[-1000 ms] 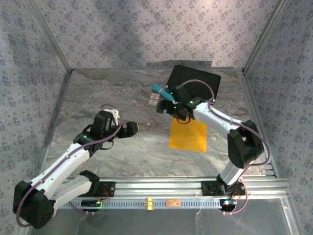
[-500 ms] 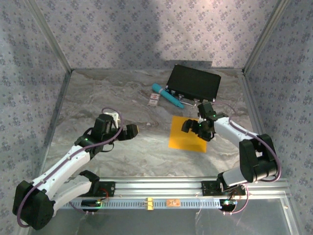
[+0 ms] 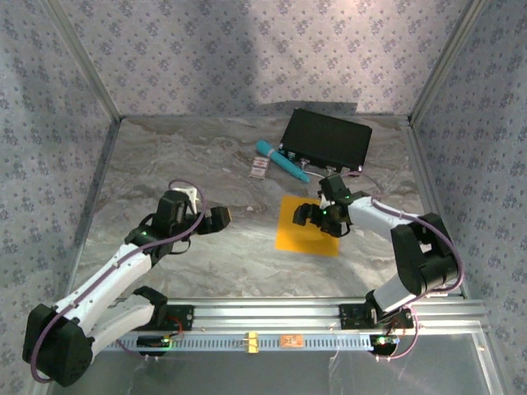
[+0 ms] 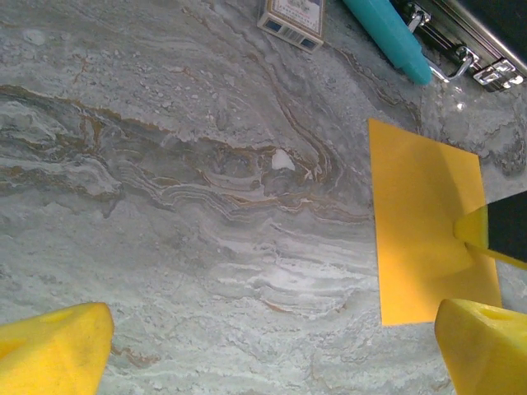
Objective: Fold a paper plane with a square sheet of paper (pick it up from the middle)
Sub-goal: Move the square sheet of paper to the center of the table.
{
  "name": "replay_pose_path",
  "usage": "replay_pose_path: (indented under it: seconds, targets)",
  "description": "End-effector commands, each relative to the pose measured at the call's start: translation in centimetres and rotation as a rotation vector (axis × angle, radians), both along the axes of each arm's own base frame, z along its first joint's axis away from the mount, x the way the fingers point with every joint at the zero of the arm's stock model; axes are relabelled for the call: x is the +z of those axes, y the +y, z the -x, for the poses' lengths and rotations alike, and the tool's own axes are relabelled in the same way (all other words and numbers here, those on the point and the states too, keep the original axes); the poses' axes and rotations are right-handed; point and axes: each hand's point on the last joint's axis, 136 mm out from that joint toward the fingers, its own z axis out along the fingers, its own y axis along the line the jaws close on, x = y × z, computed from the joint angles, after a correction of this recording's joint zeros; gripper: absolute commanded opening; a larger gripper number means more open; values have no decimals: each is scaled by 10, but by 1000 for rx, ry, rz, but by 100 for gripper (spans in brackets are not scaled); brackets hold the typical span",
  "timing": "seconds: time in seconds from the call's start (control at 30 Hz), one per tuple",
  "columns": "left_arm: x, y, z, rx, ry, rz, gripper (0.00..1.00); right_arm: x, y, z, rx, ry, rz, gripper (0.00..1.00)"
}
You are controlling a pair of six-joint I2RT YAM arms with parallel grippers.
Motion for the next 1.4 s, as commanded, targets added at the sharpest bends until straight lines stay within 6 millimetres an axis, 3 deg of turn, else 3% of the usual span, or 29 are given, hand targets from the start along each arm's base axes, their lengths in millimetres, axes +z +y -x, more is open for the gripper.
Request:
replay_pose_path:
  seconds: [0.0, 0.2, 0.33, 0.5, 0.67, 0.9, 1.07, 1.37]
  targets:
    - [16, 2, -8, 2, -37, -2, 100, -15, 22, 20, 17, 67, -13, 97]
    - [13, 14, -12, 57, -15, 10, 100, -16, 74, 32, 60, 58, -67, 98]
    - [6, 19, -17, 94, 29, 20, 100, 5, 98, 20, 66, 23, -155, 98]
    - [2, 17, -21, 99, 90, 29, 100, 21, 87, -1, 67, -41, -111, 98]
    - [1, 8, -27, 88, 93, 71, 100, 5, 77, -11, 30, -16, -121, 98]
    - [0, -3, -31, 75, 116, 109, 100, -17, 66, 0, -59, 63, -106, 97]
    - [2, -9, -31, 75, 94, 117, 100, -22, 72, 5, -163, 89, -185, 96]
    - [4, -11, -29, 77, 78, 91, 99, -13, 88, 2, -58, 54, -202, 96]
